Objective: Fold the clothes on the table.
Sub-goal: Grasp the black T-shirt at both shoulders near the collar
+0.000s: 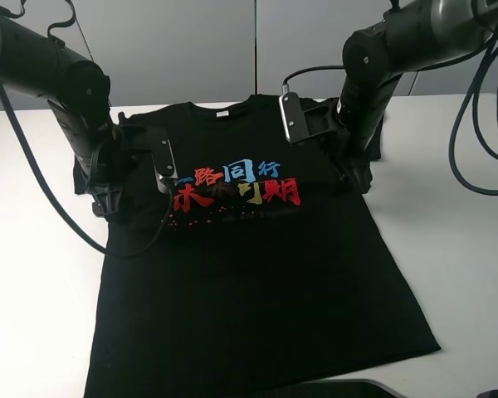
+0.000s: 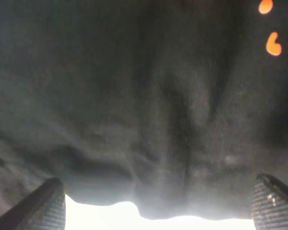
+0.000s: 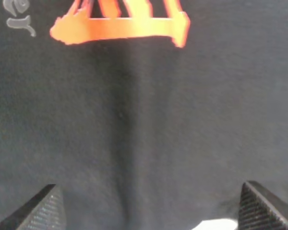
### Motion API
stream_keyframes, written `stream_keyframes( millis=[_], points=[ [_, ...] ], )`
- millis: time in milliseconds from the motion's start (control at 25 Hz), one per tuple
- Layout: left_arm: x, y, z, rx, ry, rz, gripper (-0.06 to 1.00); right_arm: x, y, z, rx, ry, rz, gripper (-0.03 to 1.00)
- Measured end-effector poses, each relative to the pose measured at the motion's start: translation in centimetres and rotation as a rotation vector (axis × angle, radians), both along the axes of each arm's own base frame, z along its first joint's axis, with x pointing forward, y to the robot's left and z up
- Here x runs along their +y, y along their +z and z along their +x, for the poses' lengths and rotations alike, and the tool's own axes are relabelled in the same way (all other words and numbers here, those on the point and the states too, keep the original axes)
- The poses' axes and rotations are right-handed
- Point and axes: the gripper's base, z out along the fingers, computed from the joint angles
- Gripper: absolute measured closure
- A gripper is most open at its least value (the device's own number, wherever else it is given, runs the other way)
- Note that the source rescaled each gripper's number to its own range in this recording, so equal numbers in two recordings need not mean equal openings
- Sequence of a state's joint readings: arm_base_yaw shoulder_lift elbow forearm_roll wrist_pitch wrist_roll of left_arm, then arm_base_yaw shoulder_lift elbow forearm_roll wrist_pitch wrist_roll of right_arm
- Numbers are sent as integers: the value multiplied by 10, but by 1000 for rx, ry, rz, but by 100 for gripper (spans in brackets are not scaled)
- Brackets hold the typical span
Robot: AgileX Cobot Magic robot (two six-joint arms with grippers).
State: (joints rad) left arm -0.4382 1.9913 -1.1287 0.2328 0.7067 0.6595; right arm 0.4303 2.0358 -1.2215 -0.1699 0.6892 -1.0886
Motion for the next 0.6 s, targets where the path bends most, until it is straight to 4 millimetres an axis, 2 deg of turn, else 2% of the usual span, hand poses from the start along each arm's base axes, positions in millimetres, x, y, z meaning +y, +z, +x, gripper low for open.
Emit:
stream_keyframes(
  millis=[240,360,600],
  points=[
    [0,-9,0,23,-13,12,-6,0,-24,0,56,-1,-24,18],
    [-1,-13,1,22,-21,11,-6,-4,-25,2,57,-18,-20,18],
    [-2,-16,3,6,-32,2,-6,-31,-24,13,59,-112,-5,19]
  ],
)
